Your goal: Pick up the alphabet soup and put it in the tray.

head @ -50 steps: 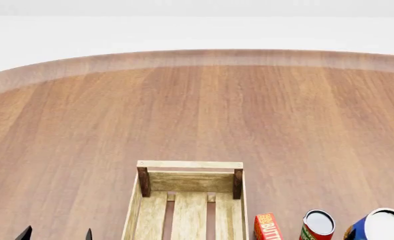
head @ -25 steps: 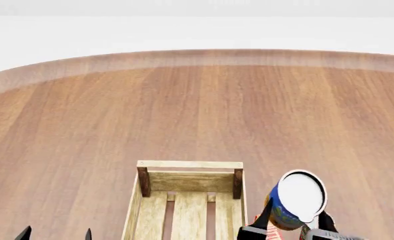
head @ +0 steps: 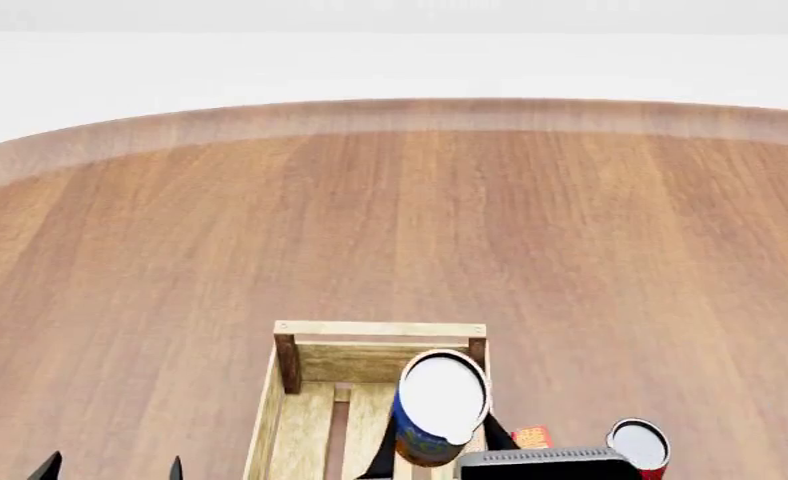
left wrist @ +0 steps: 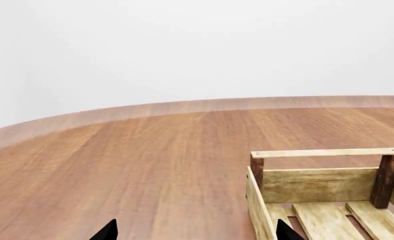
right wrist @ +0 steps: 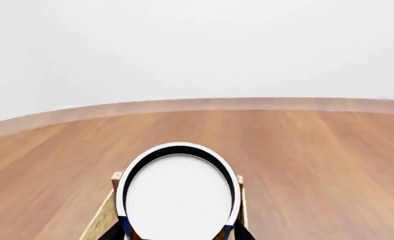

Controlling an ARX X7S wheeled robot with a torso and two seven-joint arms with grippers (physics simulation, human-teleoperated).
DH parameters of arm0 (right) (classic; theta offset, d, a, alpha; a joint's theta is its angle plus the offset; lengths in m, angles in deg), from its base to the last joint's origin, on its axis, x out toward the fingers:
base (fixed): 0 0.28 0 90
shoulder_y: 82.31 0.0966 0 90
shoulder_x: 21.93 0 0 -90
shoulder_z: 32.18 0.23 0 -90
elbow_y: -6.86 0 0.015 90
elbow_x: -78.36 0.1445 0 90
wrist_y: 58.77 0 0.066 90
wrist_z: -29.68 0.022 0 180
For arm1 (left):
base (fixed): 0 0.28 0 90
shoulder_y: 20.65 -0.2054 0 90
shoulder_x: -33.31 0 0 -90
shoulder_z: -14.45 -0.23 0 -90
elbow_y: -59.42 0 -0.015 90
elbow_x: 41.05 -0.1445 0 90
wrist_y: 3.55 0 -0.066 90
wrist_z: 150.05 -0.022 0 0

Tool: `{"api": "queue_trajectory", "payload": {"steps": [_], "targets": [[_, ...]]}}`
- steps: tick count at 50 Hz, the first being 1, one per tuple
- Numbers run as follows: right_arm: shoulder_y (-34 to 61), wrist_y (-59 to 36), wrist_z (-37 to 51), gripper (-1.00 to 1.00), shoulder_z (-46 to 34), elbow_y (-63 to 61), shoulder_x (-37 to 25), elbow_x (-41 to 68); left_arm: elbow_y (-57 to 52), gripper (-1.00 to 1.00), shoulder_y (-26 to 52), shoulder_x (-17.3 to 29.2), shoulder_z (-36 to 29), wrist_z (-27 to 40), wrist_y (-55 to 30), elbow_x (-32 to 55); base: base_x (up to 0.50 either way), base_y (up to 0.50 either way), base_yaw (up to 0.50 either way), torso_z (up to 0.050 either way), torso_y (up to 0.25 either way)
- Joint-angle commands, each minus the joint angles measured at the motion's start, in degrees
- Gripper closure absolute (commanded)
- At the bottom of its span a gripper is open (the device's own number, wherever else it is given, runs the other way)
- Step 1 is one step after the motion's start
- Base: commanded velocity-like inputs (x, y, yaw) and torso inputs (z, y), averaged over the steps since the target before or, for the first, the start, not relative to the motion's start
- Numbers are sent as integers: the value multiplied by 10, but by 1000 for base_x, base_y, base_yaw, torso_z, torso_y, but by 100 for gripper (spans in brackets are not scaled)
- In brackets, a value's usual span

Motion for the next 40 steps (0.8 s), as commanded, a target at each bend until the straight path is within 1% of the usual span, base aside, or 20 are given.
{"api": "queue_trajectory", "payload": {"steps": [1,7,10,11,15,40], "targets": [[25,37,-47,100,-47,74,22,-35,2,-100,1,1,-2,1,1,3,0,0,0,0,0],[37,51,-63,100,-71,121,33,-49,4,-100,2,2,-3,2,2,5,0,0,0,3,0],[37,52,-63,100,-71,121,33,-48,4,-100,2,3,-4,2,3,5,0,0,0,0,3],[47,56,-70,100,-82,146,40,-56,3,-100,2,3,-4,3,3,6,0,0,0,0,0],[60,66,-81,100,-89,178,46,-61,3,-100,2,3,-5,3,3,7,0,0,0,0,0],[105,106,-109,100,-118,318,74,-83,-2,-100,1,8,-9,9,4,11,0,0,0,0,1]]}}
